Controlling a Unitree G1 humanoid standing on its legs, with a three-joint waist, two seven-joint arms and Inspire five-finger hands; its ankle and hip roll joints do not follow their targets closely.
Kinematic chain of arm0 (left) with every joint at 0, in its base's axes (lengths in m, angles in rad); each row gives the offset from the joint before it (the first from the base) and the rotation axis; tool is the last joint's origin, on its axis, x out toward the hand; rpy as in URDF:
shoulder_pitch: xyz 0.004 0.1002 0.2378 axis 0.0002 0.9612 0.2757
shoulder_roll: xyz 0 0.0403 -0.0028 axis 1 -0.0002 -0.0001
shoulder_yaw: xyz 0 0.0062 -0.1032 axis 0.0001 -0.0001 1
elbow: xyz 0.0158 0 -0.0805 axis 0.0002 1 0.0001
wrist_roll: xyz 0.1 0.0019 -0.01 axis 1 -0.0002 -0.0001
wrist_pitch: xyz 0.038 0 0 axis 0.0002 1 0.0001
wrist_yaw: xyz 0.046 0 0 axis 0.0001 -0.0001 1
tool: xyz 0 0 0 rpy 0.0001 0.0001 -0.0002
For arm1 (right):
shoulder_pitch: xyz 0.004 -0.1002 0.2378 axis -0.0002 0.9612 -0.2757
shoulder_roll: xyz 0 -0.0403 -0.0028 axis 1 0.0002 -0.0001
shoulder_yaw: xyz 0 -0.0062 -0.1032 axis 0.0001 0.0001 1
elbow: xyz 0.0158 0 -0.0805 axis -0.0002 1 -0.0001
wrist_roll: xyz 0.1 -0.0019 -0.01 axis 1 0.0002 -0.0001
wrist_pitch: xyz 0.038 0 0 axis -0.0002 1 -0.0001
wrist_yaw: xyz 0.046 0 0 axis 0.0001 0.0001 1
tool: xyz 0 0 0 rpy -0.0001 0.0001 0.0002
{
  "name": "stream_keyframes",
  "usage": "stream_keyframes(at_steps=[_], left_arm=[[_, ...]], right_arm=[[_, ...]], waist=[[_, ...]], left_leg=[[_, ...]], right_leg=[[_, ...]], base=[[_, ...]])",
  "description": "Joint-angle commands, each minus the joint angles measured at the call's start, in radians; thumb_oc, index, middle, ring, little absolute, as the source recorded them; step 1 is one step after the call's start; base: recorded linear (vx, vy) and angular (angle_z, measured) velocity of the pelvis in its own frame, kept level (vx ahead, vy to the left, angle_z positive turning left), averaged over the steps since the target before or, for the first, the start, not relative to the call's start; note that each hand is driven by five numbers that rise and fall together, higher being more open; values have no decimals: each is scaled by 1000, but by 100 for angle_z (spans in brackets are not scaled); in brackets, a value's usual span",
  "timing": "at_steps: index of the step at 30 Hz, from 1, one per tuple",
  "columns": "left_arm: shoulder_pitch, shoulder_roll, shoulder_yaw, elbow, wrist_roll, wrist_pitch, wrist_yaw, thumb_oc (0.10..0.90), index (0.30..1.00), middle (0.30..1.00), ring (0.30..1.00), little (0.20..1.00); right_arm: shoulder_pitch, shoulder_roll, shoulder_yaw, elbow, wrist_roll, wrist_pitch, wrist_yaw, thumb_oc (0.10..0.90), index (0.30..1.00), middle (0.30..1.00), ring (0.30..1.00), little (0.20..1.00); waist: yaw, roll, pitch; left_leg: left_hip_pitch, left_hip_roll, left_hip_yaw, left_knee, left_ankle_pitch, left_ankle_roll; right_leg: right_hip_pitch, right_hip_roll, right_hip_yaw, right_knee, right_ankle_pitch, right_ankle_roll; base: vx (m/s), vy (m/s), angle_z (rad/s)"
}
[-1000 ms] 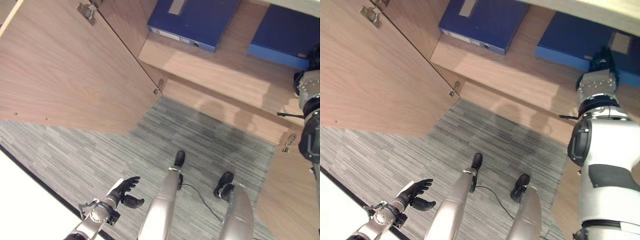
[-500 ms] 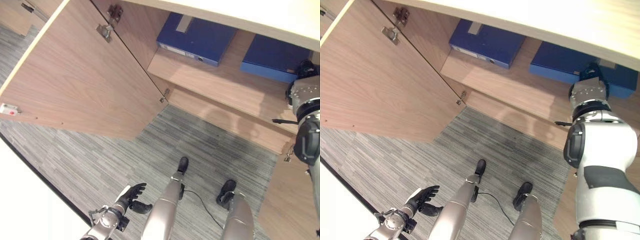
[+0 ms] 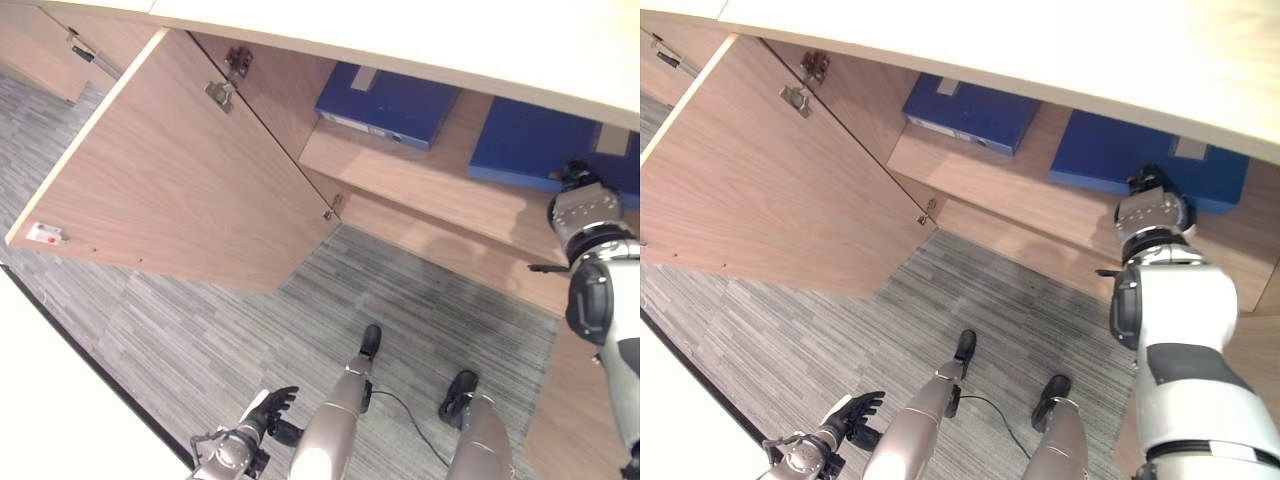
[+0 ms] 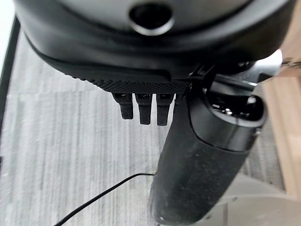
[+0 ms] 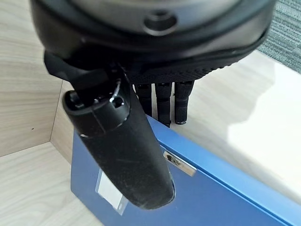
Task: Put the empty folder in the office cabinet
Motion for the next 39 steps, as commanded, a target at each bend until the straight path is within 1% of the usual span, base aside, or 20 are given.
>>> stream_keyframes(at_steps=[1,8,9,12,13,14,16,19,23,25,28,29,30,31,32,33,34,36,38,39], left_arm=[[-51,25,10,99,18,1,45,800,900,900,900,900],[-61,-29,29,152,-3,12,53,800,900,900,900,900],[-60,-29,30,153,-3,12,53,800,900,900,900,900],[-63,-48,43,168,-17,24,56,800,900,900,900,900],[-62,-63,54,177,-22,33,57,800,900,900,900,900],[-60,-67,61,179,-24,37,59,800,900,900,900,900],[-61,-78,78,180,-33,46,58,800,900,900,900,900],[-53,-94,103,185,-26,61,58,800,900,900,900,900],[-52,-98,114,189,-9,60,63,800,900,900,900,900],[-51,-87,122,184,-6,49,71,800,900,900,900,900],[-53,-82,119,188,-8,42,69,800,900,900,900,900],[-154,-118,69,172,-70,46,132,800,900,900,900,900],[-283,-149,41,168,-132,59,121,800,900,900,900,900],[-329,-169,19,179,-187,52,131,800,900,900,900,900],[-329,-170,19,179,-187,52,131,800,900,900,900,900],[-344,-171,-6,176,-190,49,121,800,900,900,900,900],[-348,-172,-7,176,-190,49,121,800,900,900,900,900],[-309,-148,-23,140,-183,39,99,800,900,900,900,900],[-239,-107,-26,87,-143,29,71,800,900,900,900,900],[-183,-86,-6,62,-119,24,55,800,900,900,900,900]], right_arm=[[36,-2,-59,-99,46,-67,13,800,900,900,900,900],[150,136,-77,-228,61,-151,33,800,900,900,900,900],[154,139,-77,-232,60,-153,32,800,900,900,900,900],[210,221,-69,-325,58,-195,34,800,900,900,900,900],[263,282,-51,-426,44,-225,38,800,900,900,900,900],[291,307,-38,-483,30,-237,36,800,900,900,900,900],[359,349,-19,-618,8,-268,39,800,900,900,900,900],[489,393,14,-827,-58,-299,26,800,900,900,900,900],[521,361,4,-820,-91,-292,39,800,900,900,900,900],[491,310,-15,-749,-107,-264,53,800,900,900,900,900],[454,278,-33,-686,-96,-251,65,800,900,900,900,900],[420,319,-5,-682,-107,-253,53,800,900,900,900,900],[337,311,-2,-566,-97,-204,41,800,900,900,900,900],[239,259,4,-408,-82,-160,36,800,900,900,900,900],[238,258,4,-407,-81,-160,38,800,900,900,900,900],[162,206,-8,-296,-73,-120,41,800,900,900,900,900],[154,201,-8,-285,-69,-119,49,800,900,900,900,900],[83,120,-10,-206,-50,-98,59,800,900,900,900,900],[61,62,22,-220,-61,-89,86,800,900,900,900,900],[87,56,44,-282,-74,-107,111,400,300,300,300,300]], waist=[[20,-27,4],[-22,-52,2],[-23,-52,1],[-45,-63,2],[-61,-73,4],[-67,-77,5],[-82,-84,9],[-100,-94,10],[-104,-94,15],[-98,-90,16],[-92,-86,16],[-101,-89,12],[-106,-86,17],[-103,-84,13],[-103,-83,14],[-98,-79,6],[-96,-78,9],[-77,-69,-1],[-54,-60,-7],[-46,-59,-8]], left_leg=[[90,19,12,-5,-179,-15],[161,36,23,-94,-148,-15],[163,36,24,-96,-146,-15],[186,45,34,-118,-137,-14],[200,50,40,-129,-135,-13],[206,52,43,-134,-134,-13],[212,58,47,-145,-123,-12],[233,66,53,-163,-124,-12],[245,67,54,-170,-121,-11],[245,66,52,-165,-122,-12],[245,64,50,-167,-122,-12],[245,63,54,-167,-124,-12],[247,63,60,-172,-124,-12],[248,63,59,-177,-123,-14],[248,63,59,-177,-123,-14],[248,63,57,-181,-121,-16],[248,63,56,-182,-121,-16],[250,60,50,-185,-120,-16],[244,57,45,-186,-108,-14],[246,56,43,-187,-105,-14]], right_leg=[[129,24,33,-133,-28,106],[175,32,37,-202,10,107],[176,32,38,-203,11,107],[187,35,47,-221,25,107],[194,37,55,-233,32,107],[198,39,57,-238,35,106],[196,41,63,-249,55,108],[206,37,67,-255,53,110],[208,34,70,-251,54,112],[208,27,68,-247,55,115],[208,25,68,-247,55,117],[206,23,69,-249,58,120],[204,23,75,-250,57,120],[208,23,73,-256,58,121],[208,23,73,-256,58,121],[211,21,71,-258,56,124],[211,21,71,-258,57,124],[218,17,64,-261,58,128],[224,16,56,-272,72,131],[229,15,54,-274,73,133]], base=[[0,0,0],[5,29,-6],[4,30,-4],[6,38,-6],[6,43,-5],[3,41,-15],[-10,31,-26],[-3,13,-16],[0,0,0],[0,0,0],[0,0,0],[-1,35,1],[0,34,-8],[-1,24,-11],[10,-2,-7],[9,-3,4],[22,-11,5],[8,-4,2],[-7,5,5],[7,3,6]])
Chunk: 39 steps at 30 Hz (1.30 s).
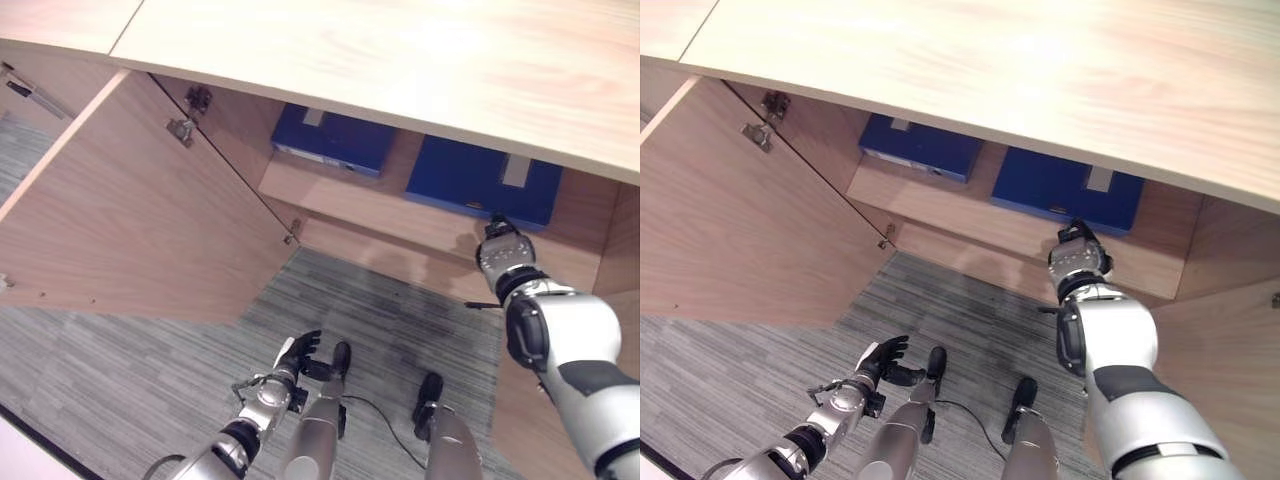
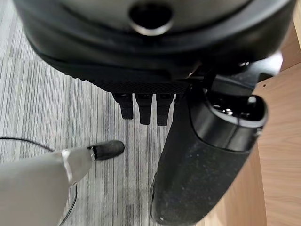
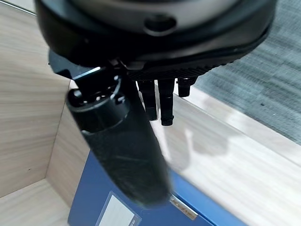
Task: Put the empty folder in the office cabinet
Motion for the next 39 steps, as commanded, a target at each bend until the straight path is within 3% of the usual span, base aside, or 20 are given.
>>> stream_keyframes(at_steps=[1,3,8,25,33,39], left_arm=[[75,49,27,23,66,-9,-25,800,900,900,900,900],[88,53,51,15,78,-18,-30,800,900,900,900,900],[91,68,63,9,87,-27,-39,800,900,900,900,900],[28,5,194,58,97,17,-6,800,900,900,900,900],[15,-7,238,67,133,27,-6,800,900,900,900,900],[18,-7,250,64,143,21,-9,800,900,900,900,900]], right_arm=[[9,-69,112,-405,-110,-147,181,400,300,300,300,300],[129,-35,107,-605,-183,-199,182,400,300,300,300,300],[160,-39,131,-677,-201,-203,217,400,300,300,300,300],[728,63,201,-1449,-420,-202,291,400,300,300,300,300],[964,-25,236,-1796,-510,-155,395,400,300,300,300,300],[1034,-75,242,-1868,-557,-132,440,400,300,300,300,300]], waist=[[26,1,11],[17,-6,13],[11,-19,15],[-87,-74,14],[-127,-95,10],[-136,-101,4]], left_leg=[[77,29,-5,14,-185,-43],[72,32,-9,14,-178,-41],[71,32,-8,19,-181,-42],[104,48,16,-7,-173,-39],[126,60,31,-22,-168,-42],[133,64,35,-29,-166,-45]], right_leg=[[79,-33,31,-49,-45,94],[83,-28,27,-66,-31,93],[85,-27,29,-69,-26,93],[86,-19,53,-88,0,91],[91,-13,60,-96,6,92],[97,-10,60,-104,8,95]], base=[[10,2,8],[7,-11,6],[-2,-3,-3],[0,2,-1],[4,-2,-5],[-1,-5,-2]])
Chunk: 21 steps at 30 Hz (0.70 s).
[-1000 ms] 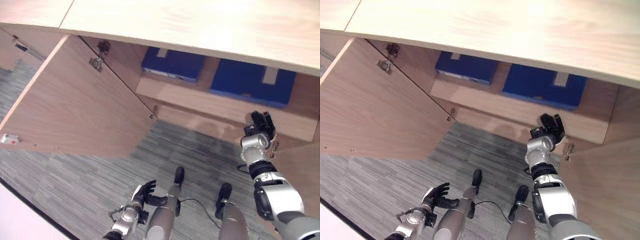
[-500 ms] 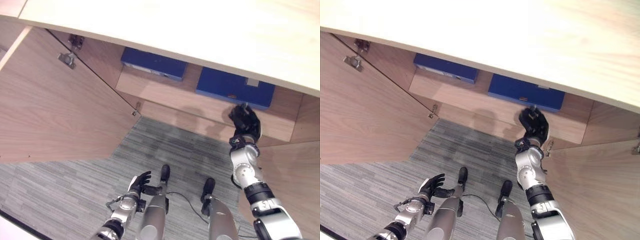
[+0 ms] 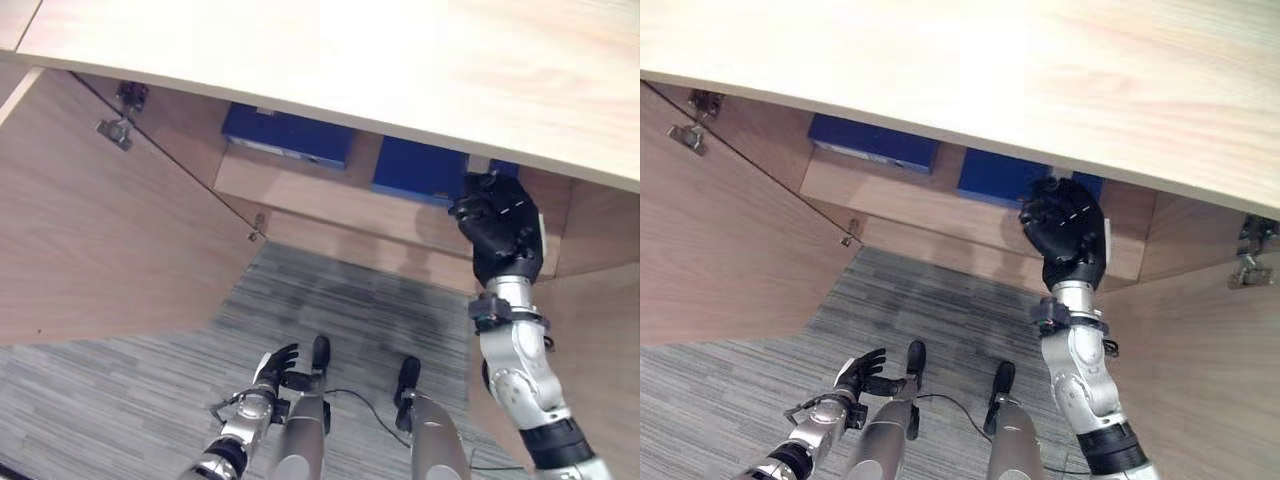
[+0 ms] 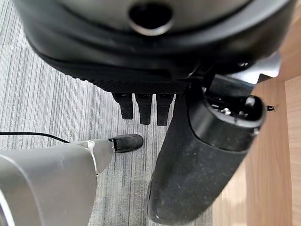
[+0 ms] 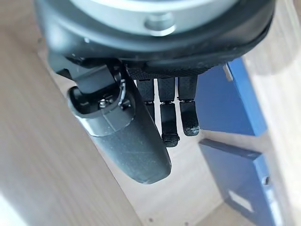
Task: Put the empty folder in the office cabinet
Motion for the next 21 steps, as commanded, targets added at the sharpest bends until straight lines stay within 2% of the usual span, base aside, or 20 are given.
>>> stream_keyframes(at_steps=[1,4,7,9,10,11,15,17,21], left_arm=[[-16,-11,9,46,46,-28,4,800,900,900,900,900],[-2,-4,10,26,49,-38,-5,800,900,900,900,900],[9,-2,18,18,50,-52,-13,800,900,900,900,900],[13,0,14,18,50,-66,-22,800,900,900,900,900],[12,0,16,18,50,-67,-22,800,900,900,900,900],[37,5,3,1,79,-85,-27,800,900,900,900,900],[46,5,1,-1,77,-92,-28,800,900,900,900,900],[49,9,-12,4,75,-102,-26,800,900,900,900,900],[74,27,-53,-4,80,-115,-30,800,900,900,900,900]], right_arm=[[-22,-42,-32,-147,-114,-59,75,400,300,300,300,300],[-33,-72,-31,-130,-220,-46,77,400,300,300,300,300],[-65,-128,-38,-95,-474,-28,27,400,300,300,300,300],[-114,-168,-28,5,-666,-1,-45,400,300,300,300,300],[-120,-167,-23,10,-671,-3,-49,400,300,300,300,300],[-191,-204,2,136,-848,39,-103,400,300,300,300,300],[-251,-206,27,245,-923,69,-146,400,300,300,300,300],[-329,-197,46,384,-962,106,-184,400,300,300,300,300],[-479,-184,77,634,-895,119,-219,400,300,300,300,300]], waist=[[9,-18,-81],[8,-21,-83],[10,-23,-83],[17,-19,-85],[16,-19,-84],[31,-14,-82],[43,-8,-79],[62,-1,-73],[101,9,-58]], left_leg=[[76,43,11,8,-153,-45],[82,45,19,7,-154,-46],[85,46,22,10,-158,-45],[83,47,22,16,-158,-44],[83,47,22,16,-159,-44],[77,45,18,22,-161,-43],[70,43,11,28,-162,-40],[59,38,1,37,-162,-37],[39,29,-17,46,-159,-35]], right_leg=[[19,-47,51,7,-34,90],[18,-45,55,5,-31,91],[18,-44,59,4,-30,94],[19,-46,58,5,-30,96],[19,-46,58,5,-30,96],[17,-48,56,7,-31,98],[14,-53,54,9,-29,99],[11,-57,51,14,-30,98],[8,-63,44,15,-30,97]], base=[[-3,-8,-4],[-7,0,-4],[0,0,0],[-1,1,-2],[-11,-1,-7],[-8,-5,-6],[-7,-2,-1],[-20,-1,4],[-9,-7,3]])
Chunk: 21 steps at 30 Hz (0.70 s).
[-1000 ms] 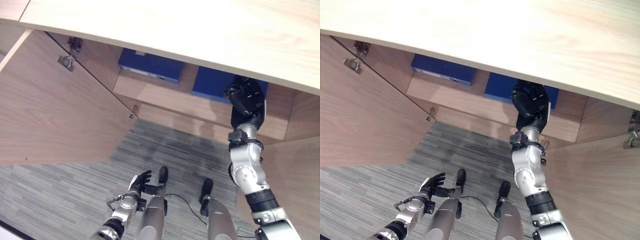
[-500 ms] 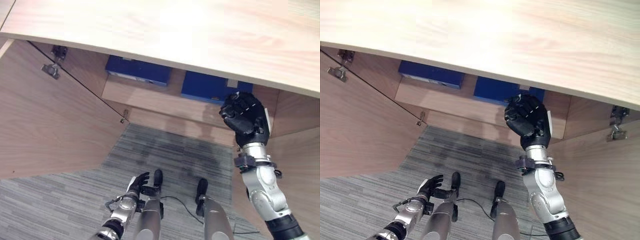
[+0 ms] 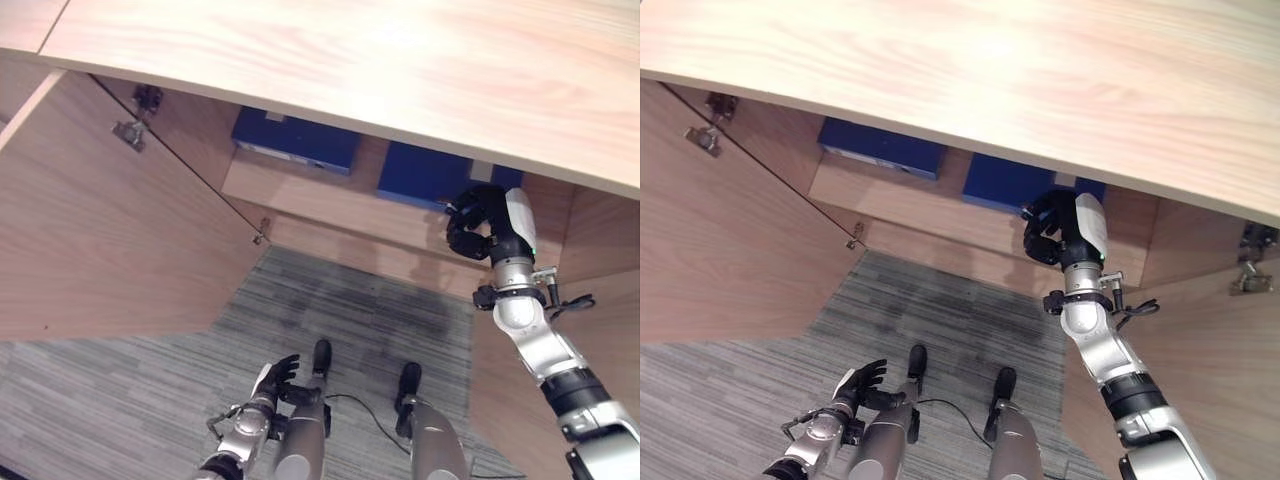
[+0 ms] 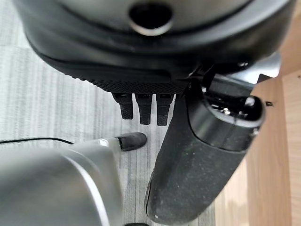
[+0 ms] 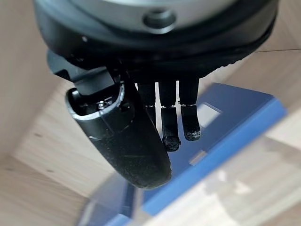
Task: Put the empty folder in the office cabinet
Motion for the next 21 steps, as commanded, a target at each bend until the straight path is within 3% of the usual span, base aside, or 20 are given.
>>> stream_keyframes(at_steps=[1,2,10,21], left_arm=[[-6,19,-45,5,21,-50,1,800,900,900,900,900],[3,25,-54,6,18,-54,2,800,900,900,900,900],[40,53,-102,-11,17,-67,-3,800,900,900,900,900],[56,72,-161,-54,-25,-82,3,800,900,900,900,900]], right_arm=[[-110,-38,-1,-40,26,-55,-87,400,300,300,300,300],[-161,-42,9,53,56,-45,-91,400,300,300,300,300],[-288,-75,51,291,117,-30,-92,400,300,300,300,300],[-429,-71,106,570,231,-9,-73,400,300,300,300,300]], waist=[[16,3,-38],[31,7,-32],[85,28,-10],[127,59,22]], left_leg=[[39,34,-23,42,-158,-40],[29,31,-30,44,-155,-40],[-5,19,-63,39,-137,-45],[-43,3,-86,40,-125,-49]], right_leg=[[6,-61,31,27,-42,92],[3,-62,27,29,-41,91],[-7,-69,-7,32,-43,89],[-34,-78,-26,51,-58,88]], base=[[-18,-8,15],[-22,-10,16],[-15,-6,14],[-7,-9,9]])
